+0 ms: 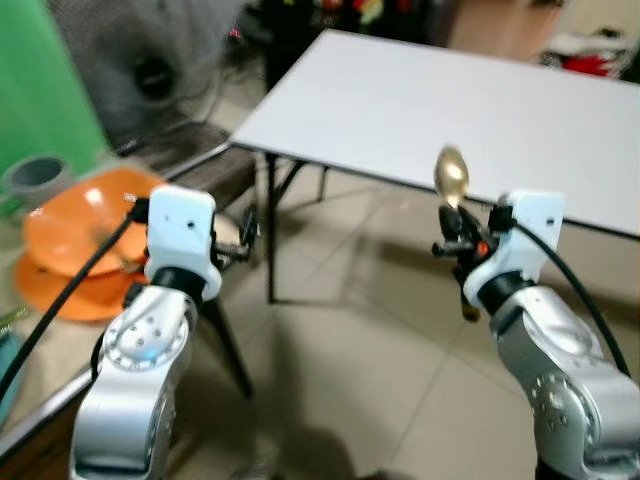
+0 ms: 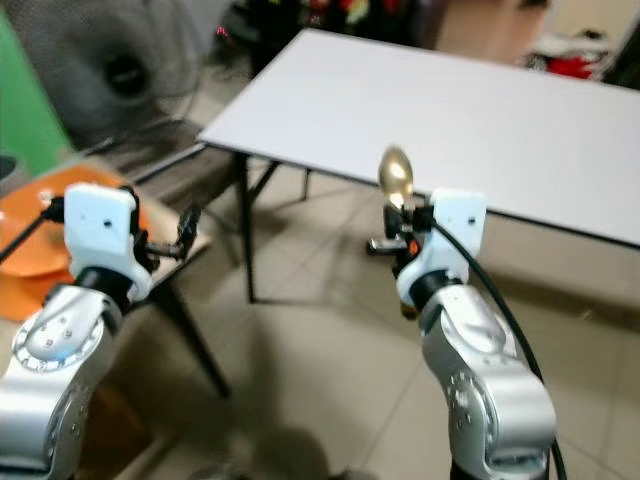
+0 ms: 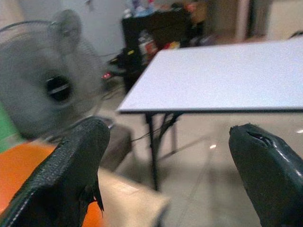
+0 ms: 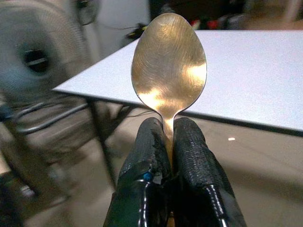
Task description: Setting the table
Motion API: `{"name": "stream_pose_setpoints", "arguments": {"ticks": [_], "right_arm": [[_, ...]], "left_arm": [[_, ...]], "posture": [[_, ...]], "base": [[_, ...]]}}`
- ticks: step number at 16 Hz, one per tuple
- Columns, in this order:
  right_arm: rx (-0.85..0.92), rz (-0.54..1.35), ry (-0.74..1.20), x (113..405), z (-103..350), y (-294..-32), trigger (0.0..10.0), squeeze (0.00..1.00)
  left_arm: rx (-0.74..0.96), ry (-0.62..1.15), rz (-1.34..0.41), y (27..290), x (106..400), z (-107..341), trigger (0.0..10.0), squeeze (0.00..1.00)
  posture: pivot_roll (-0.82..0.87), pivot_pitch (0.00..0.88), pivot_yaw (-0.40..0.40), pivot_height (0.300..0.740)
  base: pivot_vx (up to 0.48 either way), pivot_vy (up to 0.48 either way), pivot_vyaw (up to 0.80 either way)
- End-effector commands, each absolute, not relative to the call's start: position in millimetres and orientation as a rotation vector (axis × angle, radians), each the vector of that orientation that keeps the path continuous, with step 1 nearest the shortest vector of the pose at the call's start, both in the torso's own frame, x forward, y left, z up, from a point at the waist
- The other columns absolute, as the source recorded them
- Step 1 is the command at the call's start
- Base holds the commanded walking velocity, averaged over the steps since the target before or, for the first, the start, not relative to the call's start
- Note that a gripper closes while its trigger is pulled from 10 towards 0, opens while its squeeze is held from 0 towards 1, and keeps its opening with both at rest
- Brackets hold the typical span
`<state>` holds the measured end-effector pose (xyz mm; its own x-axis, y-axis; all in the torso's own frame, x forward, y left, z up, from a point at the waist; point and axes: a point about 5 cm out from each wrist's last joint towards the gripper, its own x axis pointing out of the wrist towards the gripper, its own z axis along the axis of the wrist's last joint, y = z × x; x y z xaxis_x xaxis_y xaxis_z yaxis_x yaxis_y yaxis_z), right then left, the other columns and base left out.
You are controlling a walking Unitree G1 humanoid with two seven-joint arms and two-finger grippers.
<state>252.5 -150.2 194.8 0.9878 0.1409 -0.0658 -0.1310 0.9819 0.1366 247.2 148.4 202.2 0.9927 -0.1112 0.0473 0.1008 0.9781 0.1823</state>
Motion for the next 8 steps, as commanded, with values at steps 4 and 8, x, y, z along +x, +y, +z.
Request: {"name": "stream_pose_setpoints", "arguments": {"ticks": [4,8], "right_arm": [[0.131,0.141,0.080,255.1,194.1,-147.3,10.0,0.00],[0.134,0.153,0.093,256.3,190.2,-143.8,10.0,0.00]], "left_arm": [[0.197,-0.054,-0.099,149.2,247.7,203.0,10.0,0.00],[0.206,-0.051,-0.109,148.9,247.5,202.5,10.0,0.00]], "posture": [[-0.04,0.074,-0.059,0.740],[-0.03,0.068,-0.059,0.740]], "base": [[0.337,0.000,0.00],[0.353,0.000,0.00]]}}
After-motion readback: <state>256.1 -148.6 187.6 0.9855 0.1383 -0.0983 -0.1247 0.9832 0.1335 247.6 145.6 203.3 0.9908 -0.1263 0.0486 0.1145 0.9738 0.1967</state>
